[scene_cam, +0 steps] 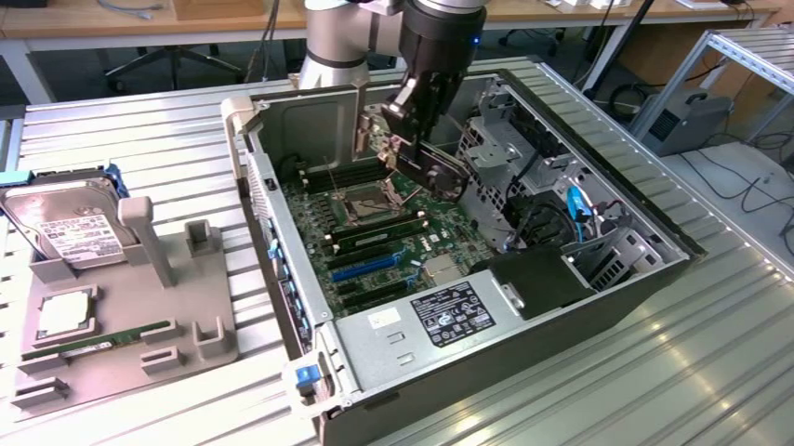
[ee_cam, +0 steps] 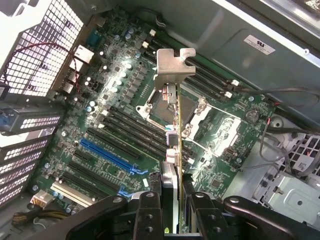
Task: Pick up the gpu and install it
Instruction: 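Insert the gpu into the slot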
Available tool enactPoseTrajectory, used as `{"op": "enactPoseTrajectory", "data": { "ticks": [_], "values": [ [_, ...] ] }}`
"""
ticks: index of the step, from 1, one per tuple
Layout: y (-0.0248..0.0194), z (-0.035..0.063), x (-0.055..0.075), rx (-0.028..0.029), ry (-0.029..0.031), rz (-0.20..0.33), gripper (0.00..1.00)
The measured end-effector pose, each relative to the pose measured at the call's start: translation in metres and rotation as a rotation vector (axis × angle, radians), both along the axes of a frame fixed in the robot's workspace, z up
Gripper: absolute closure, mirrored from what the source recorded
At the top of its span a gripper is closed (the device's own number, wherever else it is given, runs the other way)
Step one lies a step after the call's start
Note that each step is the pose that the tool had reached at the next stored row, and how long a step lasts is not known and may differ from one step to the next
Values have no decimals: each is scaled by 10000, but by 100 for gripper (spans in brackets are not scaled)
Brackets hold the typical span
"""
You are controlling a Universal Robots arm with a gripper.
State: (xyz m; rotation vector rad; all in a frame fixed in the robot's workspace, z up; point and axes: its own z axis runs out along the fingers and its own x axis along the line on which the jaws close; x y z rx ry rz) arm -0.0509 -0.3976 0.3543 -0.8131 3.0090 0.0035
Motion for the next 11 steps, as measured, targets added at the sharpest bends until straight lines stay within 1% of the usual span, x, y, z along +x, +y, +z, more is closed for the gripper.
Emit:
{"op": "enactPoseTrajectory", "data": {
  "ticks": [11],
  "values": [
    [0, 0, 0, 0, 0, 504, 73]
  ]
}}
